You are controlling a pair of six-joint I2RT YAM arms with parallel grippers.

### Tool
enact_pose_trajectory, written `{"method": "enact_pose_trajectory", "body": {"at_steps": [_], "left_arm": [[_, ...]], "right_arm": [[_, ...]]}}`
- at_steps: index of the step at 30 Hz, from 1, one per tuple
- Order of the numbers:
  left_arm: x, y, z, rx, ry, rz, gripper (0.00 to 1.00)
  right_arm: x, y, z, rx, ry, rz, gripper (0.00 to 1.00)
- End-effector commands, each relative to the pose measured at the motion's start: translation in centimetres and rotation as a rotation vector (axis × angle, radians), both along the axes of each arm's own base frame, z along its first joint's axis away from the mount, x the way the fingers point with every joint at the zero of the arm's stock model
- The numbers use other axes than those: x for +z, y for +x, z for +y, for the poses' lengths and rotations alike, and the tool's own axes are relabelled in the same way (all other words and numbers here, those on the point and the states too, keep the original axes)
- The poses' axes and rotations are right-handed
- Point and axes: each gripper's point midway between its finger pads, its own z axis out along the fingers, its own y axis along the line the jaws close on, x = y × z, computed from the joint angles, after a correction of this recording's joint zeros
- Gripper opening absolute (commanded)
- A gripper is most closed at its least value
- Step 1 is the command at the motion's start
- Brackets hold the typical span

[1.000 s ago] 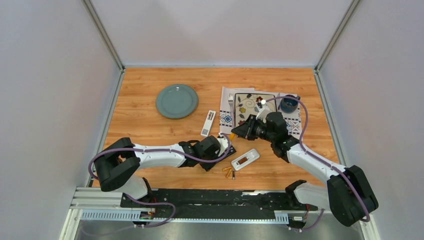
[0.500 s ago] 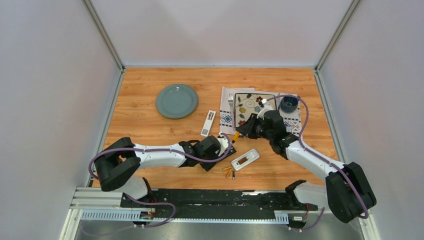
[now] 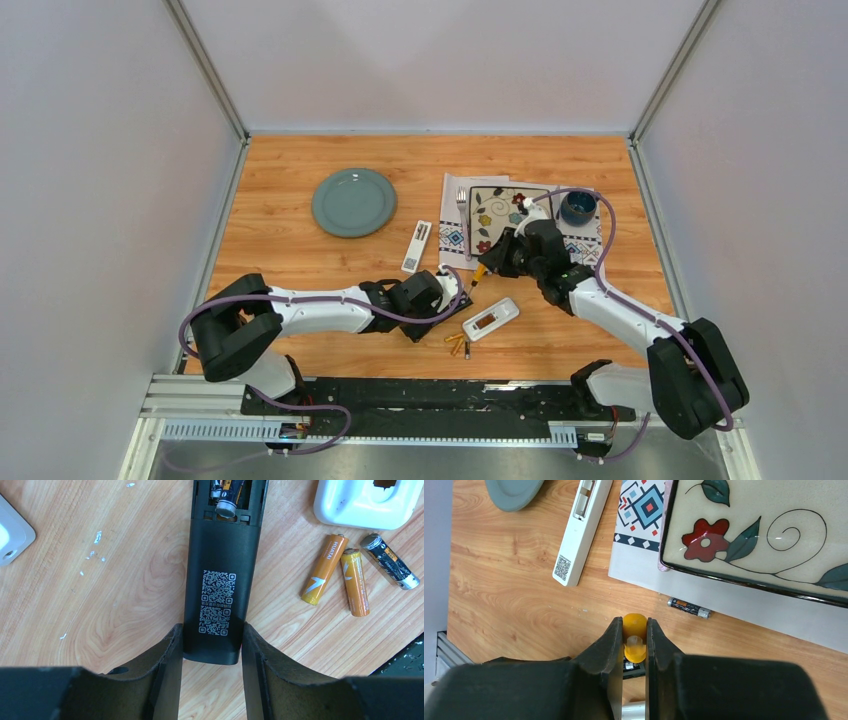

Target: Unload the batteries from the remote control

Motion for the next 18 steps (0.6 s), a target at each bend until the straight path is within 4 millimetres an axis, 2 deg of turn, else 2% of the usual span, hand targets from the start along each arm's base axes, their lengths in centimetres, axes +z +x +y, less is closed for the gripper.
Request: {"method": "enact_pose_trajectory", "body": {"at_steps": [1,5,9,18], "left_arm": [[-3.4,-3.2,1.8,-0.034,0.09,0.141,0.0],[-3.4,-3.1,1.7,-0.033,0.09,0.141,0.0],[-3.5,-3.1,1.7,-0.034,0.095,0.144,0.0],[-3.7,-3.1,1.7,-0.032,0.1,0.147,0.0]], "right_arm": [[0.6,0.8,-0.7,-0.016,-0.04,-0.042,0.0],[0.3,0.7,-0.6,-0.014,-0.039,-0.037,0.0],[-0.1,0.3,0.5,0.028,0.006,-0.014,0.0],[1.0,0.0,3.0,0.102,0.118,-0.005,0.0]]}}
